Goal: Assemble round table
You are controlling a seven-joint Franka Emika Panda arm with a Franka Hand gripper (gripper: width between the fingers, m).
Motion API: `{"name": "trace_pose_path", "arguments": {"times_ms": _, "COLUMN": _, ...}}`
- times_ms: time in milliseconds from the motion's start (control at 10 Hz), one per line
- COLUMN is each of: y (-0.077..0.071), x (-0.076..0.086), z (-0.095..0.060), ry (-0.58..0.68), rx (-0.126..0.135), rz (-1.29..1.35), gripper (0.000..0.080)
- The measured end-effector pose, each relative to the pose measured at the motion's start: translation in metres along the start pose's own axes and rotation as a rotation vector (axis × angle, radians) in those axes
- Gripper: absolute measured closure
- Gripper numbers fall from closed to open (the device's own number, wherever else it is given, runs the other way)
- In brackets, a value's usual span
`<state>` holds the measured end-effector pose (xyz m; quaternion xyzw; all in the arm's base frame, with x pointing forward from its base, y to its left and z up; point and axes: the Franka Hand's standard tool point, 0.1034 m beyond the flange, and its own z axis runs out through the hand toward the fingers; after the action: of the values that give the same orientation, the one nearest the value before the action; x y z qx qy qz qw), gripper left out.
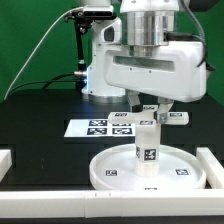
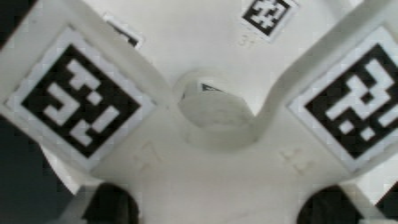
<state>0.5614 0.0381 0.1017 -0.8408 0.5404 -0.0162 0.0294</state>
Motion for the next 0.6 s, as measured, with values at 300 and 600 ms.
{"name": "trace_pose_path", "arguments": {"times_ms": 300, "y": 0.0002, "x": 0.0, "z": 0.0, "ry": -0.02, "rx": 0.01, "rz": 0.231, "gripper": 0.036}}
{"name": "trace_pose_path", "arguments": {"times_ms": 600, "y": 0.0002, "x": -0.0005, "z": 0.0004, "ry": -0.02, "rx": 0.01, "rz": 0.222, "gripper": 0.021}}
